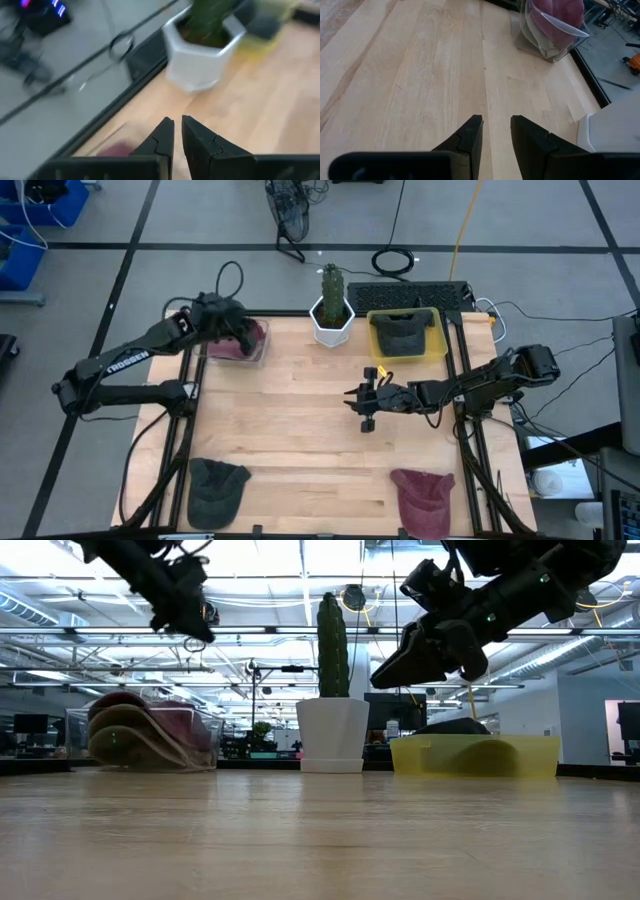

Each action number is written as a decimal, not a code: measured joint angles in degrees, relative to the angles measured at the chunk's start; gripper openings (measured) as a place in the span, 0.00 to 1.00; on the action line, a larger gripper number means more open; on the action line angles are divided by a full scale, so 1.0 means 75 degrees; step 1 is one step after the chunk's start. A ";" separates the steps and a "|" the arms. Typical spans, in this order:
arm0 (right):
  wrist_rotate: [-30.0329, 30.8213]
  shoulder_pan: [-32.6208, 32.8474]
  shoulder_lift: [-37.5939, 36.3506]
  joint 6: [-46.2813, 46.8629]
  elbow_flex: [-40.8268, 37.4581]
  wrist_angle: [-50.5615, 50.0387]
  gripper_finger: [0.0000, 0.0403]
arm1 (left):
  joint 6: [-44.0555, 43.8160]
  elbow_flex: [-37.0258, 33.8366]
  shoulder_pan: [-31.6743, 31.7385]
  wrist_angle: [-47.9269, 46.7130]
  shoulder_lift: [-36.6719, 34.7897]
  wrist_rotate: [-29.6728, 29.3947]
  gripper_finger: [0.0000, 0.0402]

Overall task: Pick & Place hat
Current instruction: Adjust the transparent bin on the table

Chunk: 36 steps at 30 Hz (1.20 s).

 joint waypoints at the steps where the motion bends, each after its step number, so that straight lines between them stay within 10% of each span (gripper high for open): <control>1: 0.0001 0.0000 0.0000 0.0015 0.0000 -0.0003 0.22 | 0.0000 -0.0081 -0.0206 0.0296 -0.0003 -0.0003 0.10; 13: -0.0003 0.0006 0.0000 0.0227 -0.0003 -0.0230 0.22 | -0.0318 -0.1262 -0.1445 -0.1011 0.0182 0.0619 0.10; 36: -0.0009 0.0009 0.0000 0.0143 -0.0009 0.0003 0.22 | 0.0362 -0.2192 -0.0518 -0.0738 0.1923 -0.2282 0.10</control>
